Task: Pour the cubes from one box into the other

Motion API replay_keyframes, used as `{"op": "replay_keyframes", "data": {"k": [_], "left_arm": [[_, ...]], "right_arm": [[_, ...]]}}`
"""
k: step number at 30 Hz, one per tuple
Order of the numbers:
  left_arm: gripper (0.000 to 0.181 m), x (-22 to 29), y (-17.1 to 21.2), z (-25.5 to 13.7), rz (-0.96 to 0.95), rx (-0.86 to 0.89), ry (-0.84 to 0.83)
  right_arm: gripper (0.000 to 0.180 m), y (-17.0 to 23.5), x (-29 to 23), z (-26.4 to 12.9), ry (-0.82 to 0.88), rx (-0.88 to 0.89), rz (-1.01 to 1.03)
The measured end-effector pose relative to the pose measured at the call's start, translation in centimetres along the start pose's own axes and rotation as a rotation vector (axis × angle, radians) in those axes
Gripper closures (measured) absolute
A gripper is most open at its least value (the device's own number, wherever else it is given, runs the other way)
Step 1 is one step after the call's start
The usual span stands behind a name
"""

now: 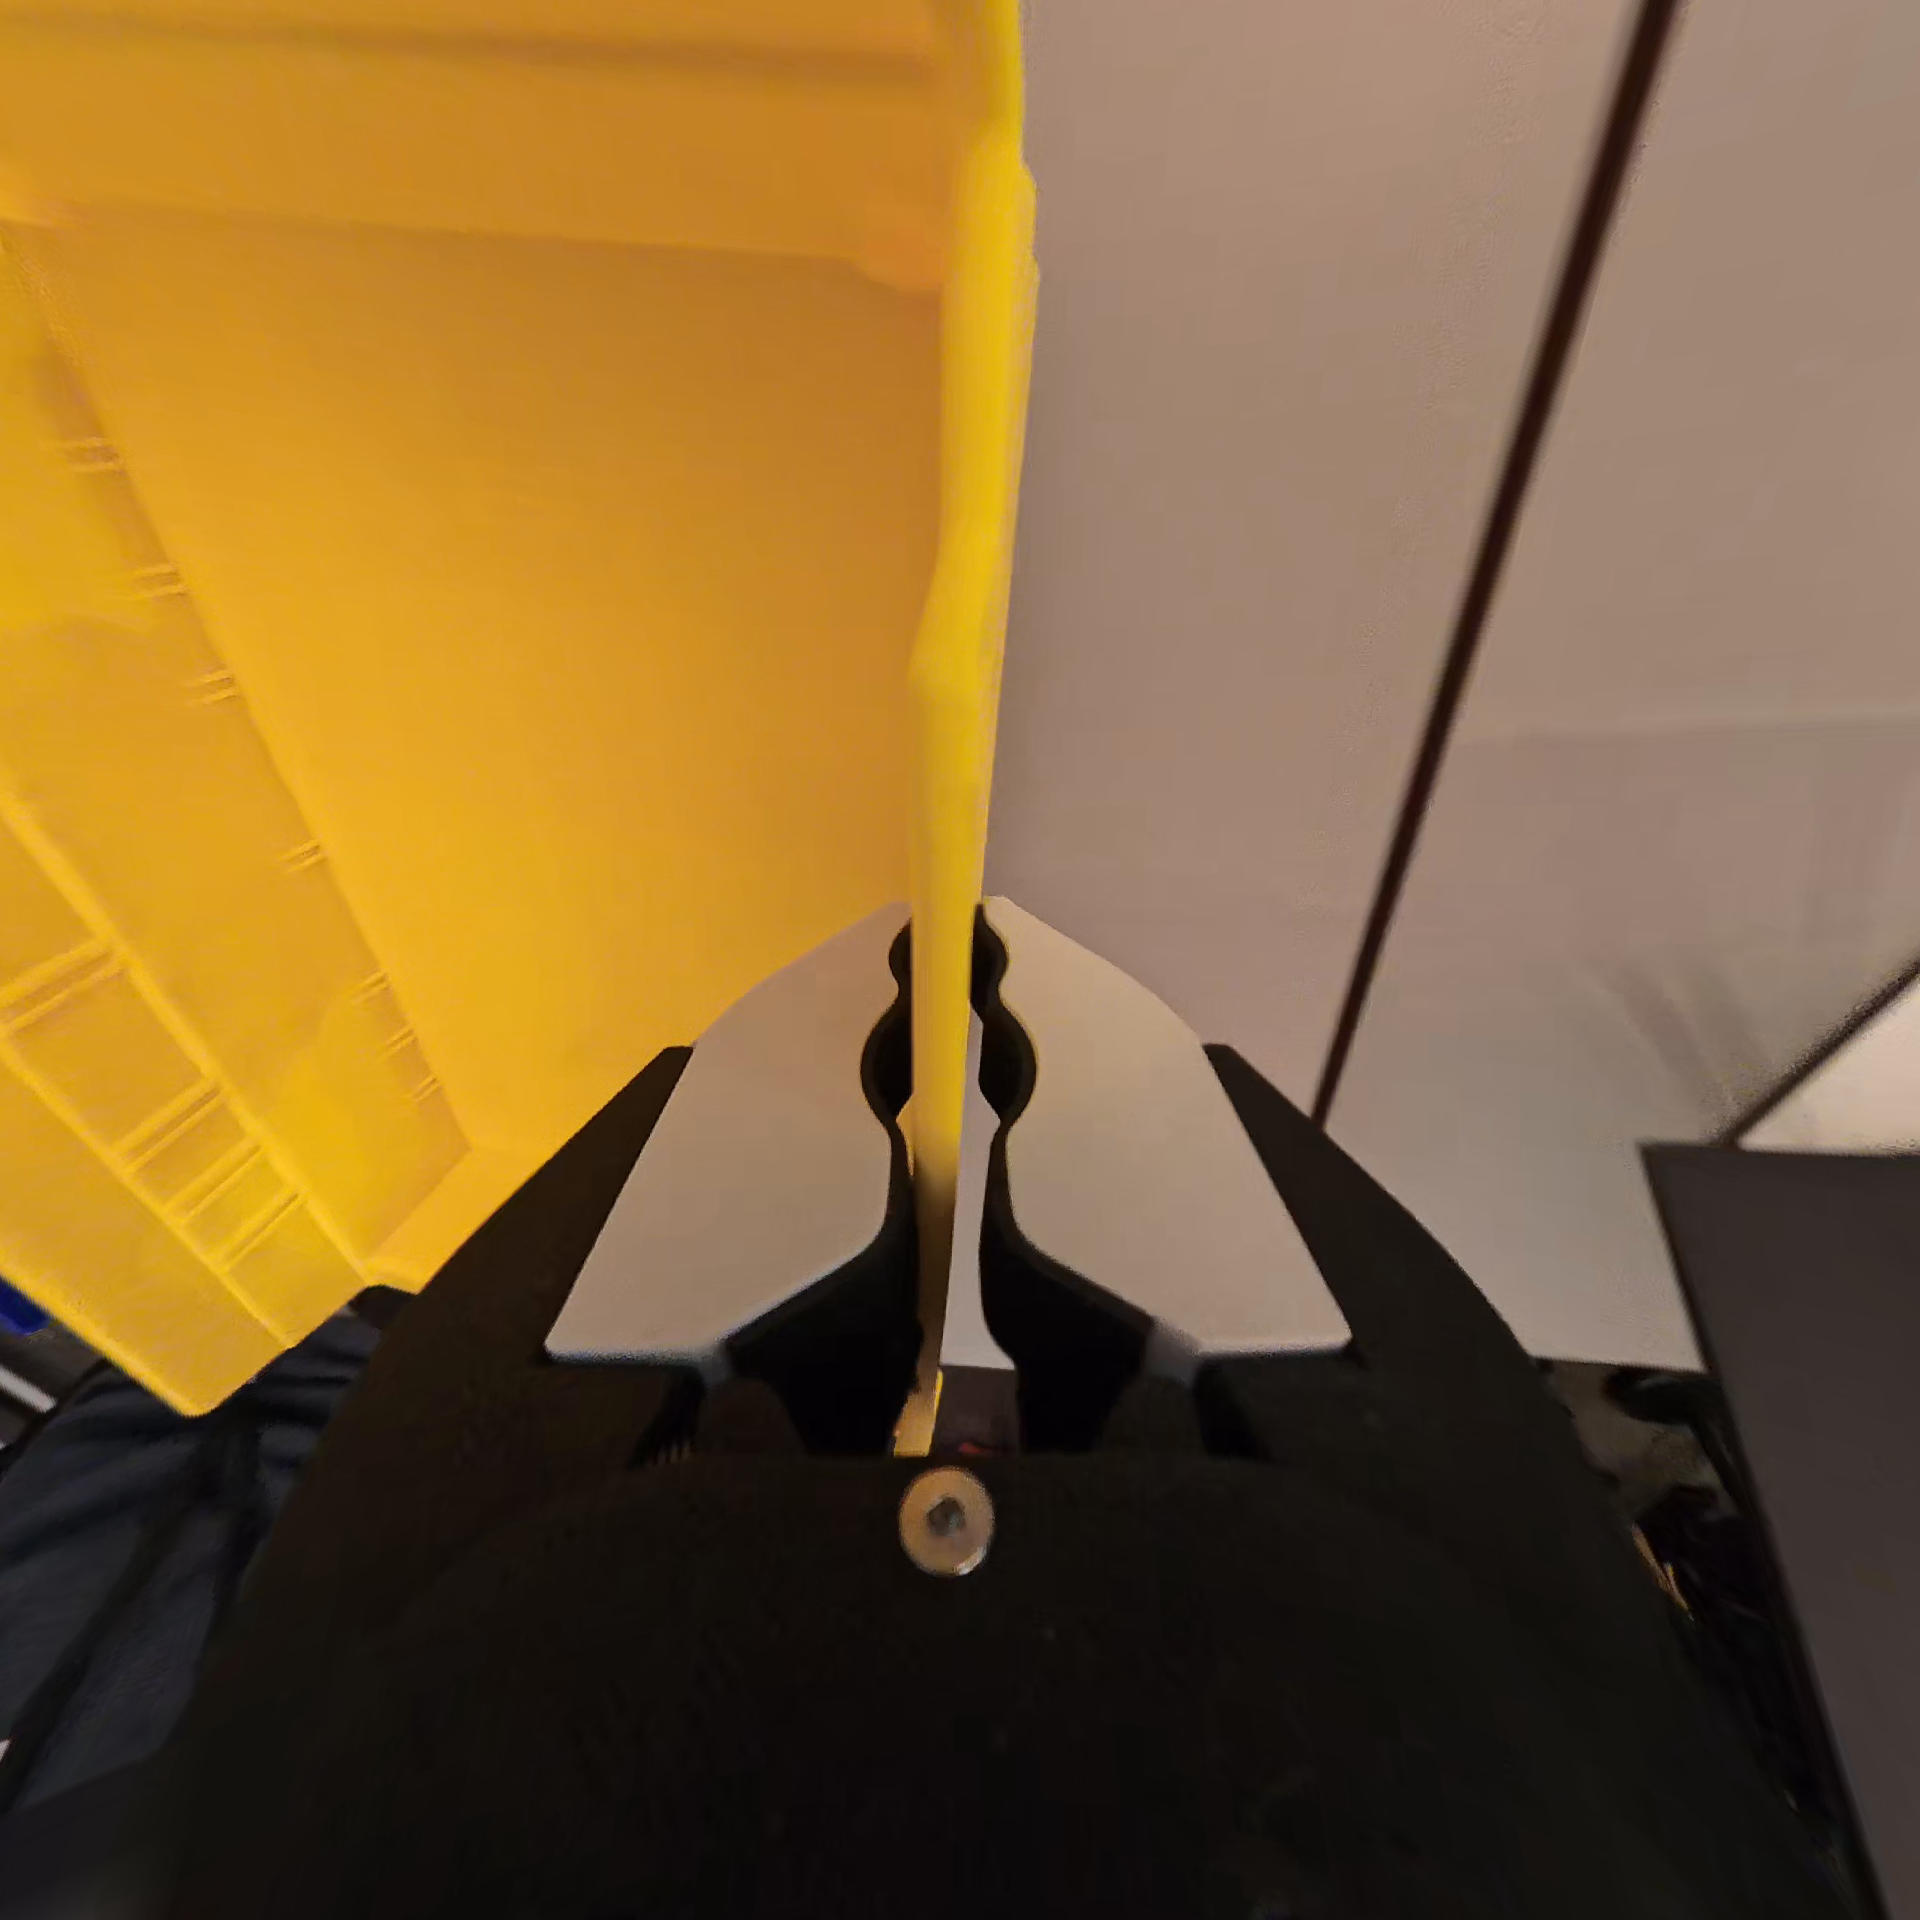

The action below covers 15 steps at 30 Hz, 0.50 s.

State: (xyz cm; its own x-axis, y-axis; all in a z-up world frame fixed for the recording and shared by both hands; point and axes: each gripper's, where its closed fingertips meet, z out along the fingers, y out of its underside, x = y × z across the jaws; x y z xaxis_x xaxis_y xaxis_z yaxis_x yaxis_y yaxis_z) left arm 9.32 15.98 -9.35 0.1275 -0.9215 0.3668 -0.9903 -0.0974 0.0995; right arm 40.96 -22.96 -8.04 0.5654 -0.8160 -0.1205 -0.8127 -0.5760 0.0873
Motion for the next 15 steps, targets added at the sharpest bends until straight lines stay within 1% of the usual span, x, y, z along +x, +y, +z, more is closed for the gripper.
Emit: {"op": "replay_keyframes", "data": {"k": [3, 8, 11, 15], "left_arm": [[0.172, -5.5, 3.0, -1.8, -0.079, 0.017, -0.078], [0.174, -14.6, 8.0, -5.0, -0.227, 0.113, -0.180], [0.175, -19.0, 11.1, -6.5, -0.310, 0.161, -0.196], [0.175, -23.6, 14.7, -8.0, -0.405, 0.201, -0.208]], "right_arm": [[0.172, -1.0, -3.7, 1.5, -0.045, -0.009, -0.037], [0.171, -2.1, -10.7, 4.4, -0.076, -0.052, -0.117], [0.171, -2.3, -14.9, 5.8, -0.110, -0.072, -0.146], [0.171, -3.0, -19.0, 6.4, -0.118, -0.059, -0.173]]}}
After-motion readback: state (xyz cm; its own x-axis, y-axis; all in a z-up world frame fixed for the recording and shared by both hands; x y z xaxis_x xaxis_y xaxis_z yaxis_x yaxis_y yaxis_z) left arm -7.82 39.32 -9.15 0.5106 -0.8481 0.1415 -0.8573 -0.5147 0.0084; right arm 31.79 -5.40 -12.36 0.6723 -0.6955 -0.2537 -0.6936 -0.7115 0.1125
